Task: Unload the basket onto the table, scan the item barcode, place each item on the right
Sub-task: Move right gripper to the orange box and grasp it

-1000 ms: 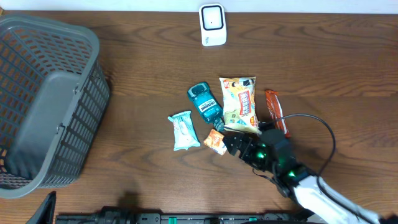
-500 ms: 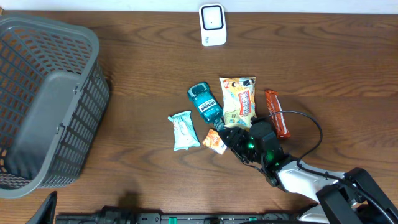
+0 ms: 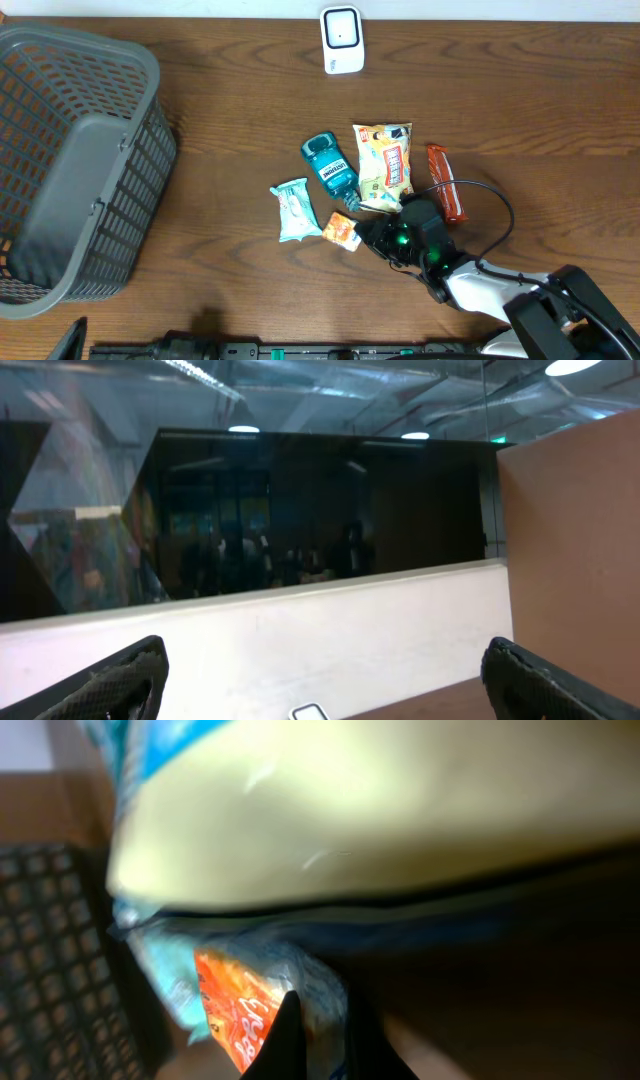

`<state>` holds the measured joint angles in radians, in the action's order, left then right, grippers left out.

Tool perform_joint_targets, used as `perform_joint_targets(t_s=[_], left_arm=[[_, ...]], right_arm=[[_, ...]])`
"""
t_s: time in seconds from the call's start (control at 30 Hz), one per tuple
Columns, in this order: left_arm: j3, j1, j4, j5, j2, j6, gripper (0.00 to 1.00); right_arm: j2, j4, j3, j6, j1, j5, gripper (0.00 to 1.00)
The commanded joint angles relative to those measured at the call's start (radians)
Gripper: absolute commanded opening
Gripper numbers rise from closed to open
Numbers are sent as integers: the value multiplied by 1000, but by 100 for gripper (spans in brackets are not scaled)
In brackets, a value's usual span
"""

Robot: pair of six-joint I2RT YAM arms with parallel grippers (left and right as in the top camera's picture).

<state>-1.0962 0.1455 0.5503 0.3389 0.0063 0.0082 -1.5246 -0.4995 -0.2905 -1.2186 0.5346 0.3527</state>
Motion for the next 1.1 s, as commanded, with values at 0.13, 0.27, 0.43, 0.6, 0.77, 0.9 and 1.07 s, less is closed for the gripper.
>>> perform_joint_targets(t_s=[0.13, 0.27, 0.43, 0.6, 0.77, 0.9, 1.07], left_arm=[[-24, 5, -9, 11, -2, 137, 100], [-24, 5, -33, 8, -2, 137, 100], [-24, 5, -84, 8, -2, 137, 100], [-23, 5, -139, -61, -2, 137, 100], [-21, 4, -145, -239, -2, 137, 100], [-21, 4, -136, -314, -2, 136, 99], [3, 1, -133, -314, -2, 129, 100]], right_arm=[[259, -2, 8, -53, -112, 373, 1], [376, 26, 8, -216, -144, 444, 1], [443, 212, 8, -549, -145, 493, 1], [443, 373, 8, -675, -145, 594, 1], [443, 406, 8, -765, -145, 747, 1], [443, 406, 8, -774, -145, 772, 2], [443, 405, 8, -774, -145, 772, 2]])
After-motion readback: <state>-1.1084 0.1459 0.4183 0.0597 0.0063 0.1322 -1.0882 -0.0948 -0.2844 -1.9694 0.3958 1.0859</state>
